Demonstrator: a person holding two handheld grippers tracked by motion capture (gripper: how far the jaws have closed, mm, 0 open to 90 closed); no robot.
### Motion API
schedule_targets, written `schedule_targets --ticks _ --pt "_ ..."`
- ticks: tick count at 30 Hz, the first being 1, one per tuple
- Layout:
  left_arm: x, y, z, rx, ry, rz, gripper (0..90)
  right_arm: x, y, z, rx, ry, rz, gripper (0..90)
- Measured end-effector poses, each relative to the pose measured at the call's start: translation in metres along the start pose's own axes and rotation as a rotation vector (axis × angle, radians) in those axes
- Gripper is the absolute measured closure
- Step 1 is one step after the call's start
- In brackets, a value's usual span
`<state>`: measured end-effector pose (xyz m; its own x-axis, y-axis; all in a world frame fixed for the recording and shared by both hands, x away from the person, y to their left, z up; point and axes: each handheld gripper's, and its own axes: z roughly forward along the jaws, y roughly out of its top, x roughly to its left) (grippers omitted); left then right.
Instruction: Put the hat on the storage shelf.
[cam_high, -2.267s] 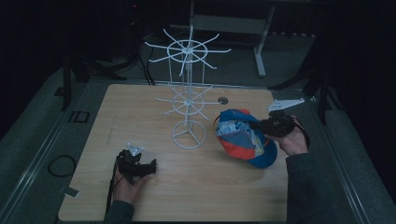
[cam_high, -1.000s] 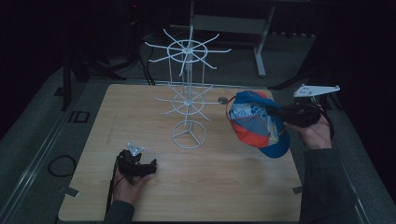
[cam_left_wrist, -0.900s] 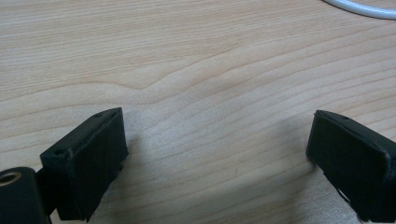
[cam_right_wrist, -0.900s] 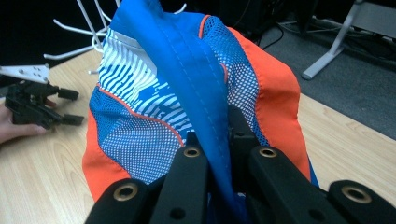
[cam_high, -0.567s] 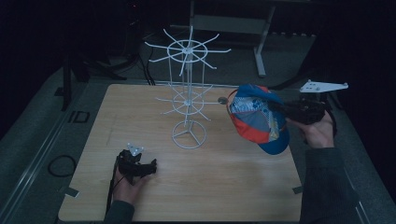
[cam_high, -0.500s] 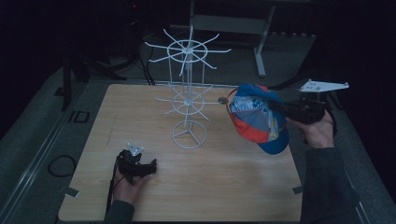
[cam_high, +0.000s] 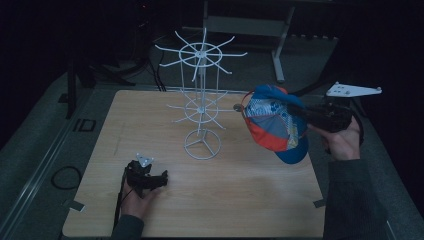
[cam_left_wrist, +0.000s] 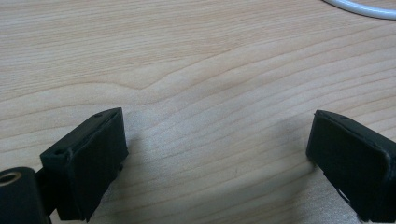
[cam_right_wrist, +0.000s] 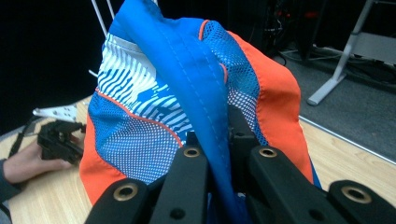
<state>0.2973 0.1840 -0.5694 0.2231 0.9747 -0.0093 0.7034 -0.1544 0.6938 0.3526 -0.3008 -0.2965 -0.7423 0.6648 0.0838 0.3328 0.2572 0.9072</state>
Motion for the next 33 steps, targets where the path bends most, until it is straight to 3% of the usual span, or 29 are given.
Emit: schedule_targets --ticks 8,22,33 --pt "0.0 0.0 0.0 0.003 0.0 0.002 5.4 0.007 0.009 -0.008 -0.044 0.019 0.003 88.4" --pt "-0.001 0.0 0.0 0.002 0.0 0.002 5.4 0.02 0.021 -0.017 -0.072 0.077 -0.014 88.3" --pt "-0.001 0.001 0.0 0.003 0.0 0.003 5.4 0.022 0.028 -0.019 -0.088 0.103 -0.012 88.3"
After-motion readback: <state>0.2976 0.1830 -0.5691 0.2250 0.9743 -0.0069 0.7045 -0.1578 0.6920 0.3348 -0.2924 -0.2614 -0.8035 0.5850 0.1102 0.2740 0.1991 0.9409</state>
